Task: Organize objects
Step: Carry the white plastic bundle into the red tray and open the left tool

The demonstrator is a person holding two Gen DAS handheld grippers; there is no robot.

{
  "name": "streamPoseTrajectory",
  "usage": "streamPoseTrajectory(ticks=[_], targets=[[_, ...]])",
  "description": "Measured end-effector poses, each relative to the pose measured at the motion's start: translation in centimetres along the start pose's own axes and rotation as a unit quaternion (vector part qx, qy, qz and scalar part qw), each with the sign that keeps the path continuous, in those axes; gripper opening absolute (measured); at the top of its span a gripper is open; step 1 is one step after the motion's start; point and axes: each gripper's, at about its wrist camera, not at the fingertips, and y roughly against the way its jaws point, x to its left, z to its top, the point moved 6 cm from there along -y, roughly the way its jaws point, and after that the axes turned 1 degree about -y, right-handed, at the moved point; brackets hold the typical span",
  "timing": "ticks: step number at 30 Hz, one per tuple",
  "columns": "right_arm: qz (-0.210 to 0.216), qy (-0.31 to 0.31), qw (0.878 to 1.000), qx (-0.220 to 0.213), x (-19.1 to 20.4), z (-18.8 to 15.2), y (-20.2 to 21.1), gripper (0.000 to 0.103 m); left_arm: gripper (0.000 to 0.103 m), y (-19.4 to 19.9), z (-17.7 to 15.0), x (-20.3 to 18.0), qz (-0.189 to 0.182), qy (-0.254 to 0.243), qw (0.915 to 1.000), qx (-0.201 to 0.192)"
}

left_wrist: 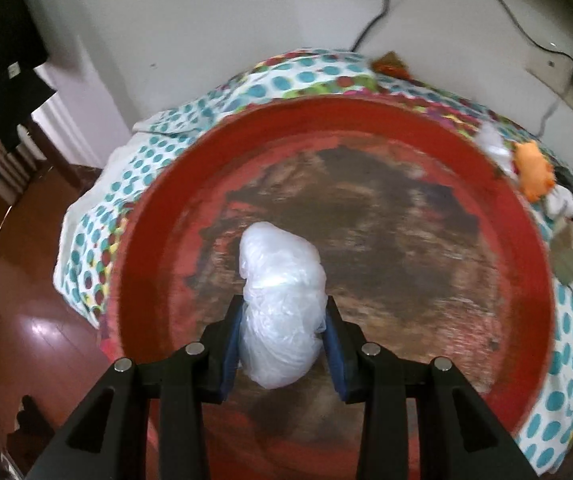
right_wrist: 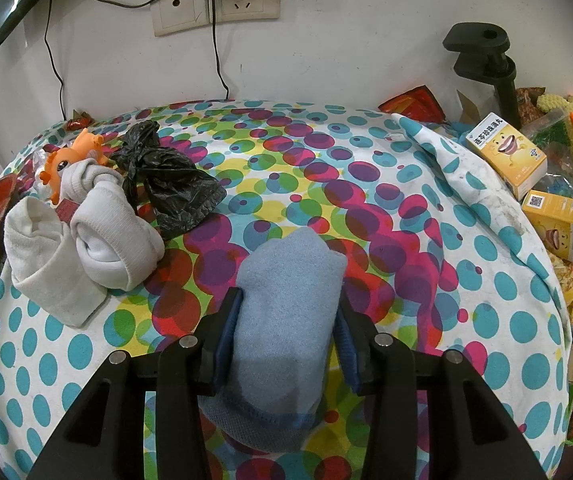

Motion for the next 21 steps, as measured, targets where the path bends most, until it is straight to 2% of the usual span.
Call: streamPoseTrajectory(ticks=[3,14,18,21], targets=[[-0.002,-0.001,1.0,0.0,0.1,0.0,0.0,0.041,0.037,-0.6,0.0,1.0,0.014,-0.003,0.9999,0.001],[-0.011,-0.011,1.0,0.0,0.5,-0.1,0.1,0.041,0.038,-1.5,-0.6,2.8,0.033,-0.014,0.9993,0.006],[-0.016,-0.018,1.0,0.0,0.7,-0.1,0.2,0.041,0.039,-1.7,-0.9,3.9,0.041,-0.002,0.9991,0.01],[-0.018,-0.021,1.0,0.0,0.7,-0.1,0.2,0.041,0.039,-1.6,-1.0,4.3,0.029,0.009,0.9995,0.008]])
